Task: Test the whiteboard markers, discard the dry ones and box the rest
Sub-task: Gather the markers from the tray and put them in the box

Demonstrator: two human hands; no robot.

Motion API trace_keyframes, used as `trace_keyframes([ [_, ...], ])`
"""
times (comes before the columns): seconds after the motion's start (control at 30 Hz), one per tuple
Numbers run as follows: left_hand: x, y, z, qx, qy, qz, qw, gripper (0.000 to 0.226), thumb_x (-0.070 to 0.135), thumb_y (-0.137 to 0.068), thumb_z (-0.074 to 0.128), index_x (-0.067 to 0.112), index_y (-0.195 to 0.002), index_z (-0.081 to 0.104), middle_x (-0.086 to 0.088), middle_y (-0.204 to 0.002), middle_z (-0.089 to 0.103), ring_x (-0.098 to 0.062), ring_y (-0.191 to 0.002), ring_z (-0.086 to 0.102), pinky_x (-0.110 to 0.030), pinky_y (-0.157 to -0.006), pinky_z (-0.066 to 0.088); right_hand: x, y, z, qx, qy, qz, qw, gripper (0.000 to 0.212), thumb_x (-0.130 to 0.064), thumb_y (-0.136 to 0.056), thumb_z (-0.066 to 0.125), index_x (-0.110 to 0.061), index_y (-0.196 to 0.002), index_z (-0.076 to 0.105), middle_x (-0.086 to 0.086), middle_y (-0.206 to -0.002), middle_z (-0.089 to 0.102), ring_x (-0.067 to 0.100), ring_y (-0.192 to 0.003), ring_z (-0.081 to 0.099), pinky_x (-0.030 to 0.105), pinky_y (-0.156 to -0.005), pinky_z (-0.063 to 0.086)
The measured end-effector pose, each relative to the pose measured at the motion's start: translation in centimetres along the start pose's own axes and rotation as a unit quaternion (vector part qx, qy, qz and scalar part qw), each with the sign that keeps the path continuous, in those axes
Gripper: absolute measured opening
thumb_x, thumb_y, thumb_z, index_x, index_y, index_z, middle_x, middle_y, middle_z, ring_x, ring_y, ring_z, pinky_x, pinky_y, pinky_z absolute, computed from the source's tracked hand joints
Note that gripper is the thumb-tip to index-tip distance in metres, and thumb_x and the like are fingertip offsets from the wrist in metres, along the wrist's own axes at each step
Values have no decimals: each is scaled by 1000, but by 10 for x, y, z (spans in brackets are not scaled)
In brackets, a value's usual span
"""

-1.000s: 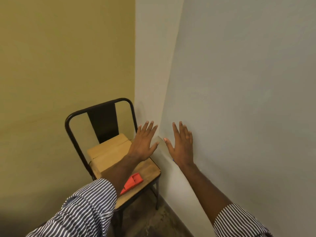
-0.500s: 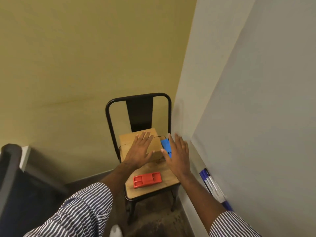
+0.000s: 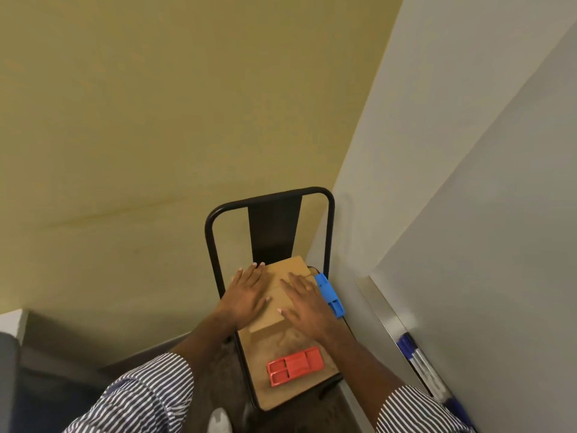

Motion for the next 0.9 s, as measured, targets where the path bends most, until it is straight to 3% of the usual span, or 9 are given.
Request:
trace_keyframes([
  [0.2, -21, -4, 15, -51, -20, 24, 998, 75, 56, -97, 10, 18, -162, 15, -9, -169, 3, -27, -157, 5, -42, -122, -10, 1, -18, 16, -39, -3, 12, 999, 86, -68, -85, 18, -27, -161, 20, 0, -170, 9, 22, -156, 8, 42, -127, 8],
  [0.27, -26, -5, 21, -55, -34, 27, 998, 71, 55, -101, 18, 15, -159, 27, -11, -168, 16, -29, -155, 17, -43, -127, -2, 5, -21, 20, -46, -13, 21, 999, 83, -69, -87, 22, -29, -160, 24, -1, -170, 11, 21, -156, 9, 40, -125, 7],
  [0.4, -24, -10, 24, -38, -53, 27, 997, 62, 49, -101, 30, 14, -149, 46, -13, -159, 39, -30, -146, 40, -46, -122, 22, 6, -23, 19, -48, -15, 9, 999, 71, -61, -94, 42, -25, -154, 38, 3, -164, 29, 26, -150, 27, 48, -123, 21],
  [0.5, -21, -14, 21, -35, -51, 17, 998, 57, 41, -104, 40, 13, -155, 36, -15, -164, 28, -34, -150, 30, -51, -122, 17, 7, -22, 17, -57, -13, -14, 998, 67, -55, -96, 56, -25, -153, 38, 2, -160, 34, 24, -146, 30, 42, -122, 19],
  [0.6, -19, -16, 21, -65, -63, 12, 996, 61, 37, -107, 38, 15, -160, 17, -15, -169, 8, -35, -155, 11, -51, -125, 9, 8, -15, 15, -81, -12, -28, 996, 74, -65, -93, 41, -25, -155, 35, 3, -159, 35, 25, -147, 30, 42, -123, 16],
  [0.7, -16, -22, 16, -102, -95, 14, 990, 64, 25, -107, 39, 15, -161, 7, -16, -169, -3, -38, -155, 5, -53, -126, 11, 5, -13, 12, -77, -26, -23, 996, 79, -65, -90, 34, -21, -156, 35, 7, -160, 34, 26, -148, 29, 42, -124, 15],
  [0.83, -13, -31, 10, -133, -111, 22, 985, 65, 21, -103, 47, 13, -158, 14, -21, -166, 5, -43, -151, 18, -56, -121, 26, -2, -11, 12, -55, -25, -44, 997, 62, -48, -98, 56, -23, -152, 39, 10, -153, 45, 31, -142, 39, 51, -120, 28],
  [0.9, -12, -36, 7, -134, -119, 43, 983, 61, 24, -102, 47, 14, -155, 19, -25, -163, 13, -44, -143, 32, -57, -112, 38, -4, -13, 12, -52, -19, -57, 997, 58, -40, -99, 60, -22, -151, 41, 10, -152, 46, 31, -142, 40, 47, -119, 26],
])
Point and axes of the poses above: each hand's wrist, its own y-axis away from the middle knuckle, its own z-axis out of the palm, x = y × z, the point moved 7 cm from there along -y, towards the middle knuckle
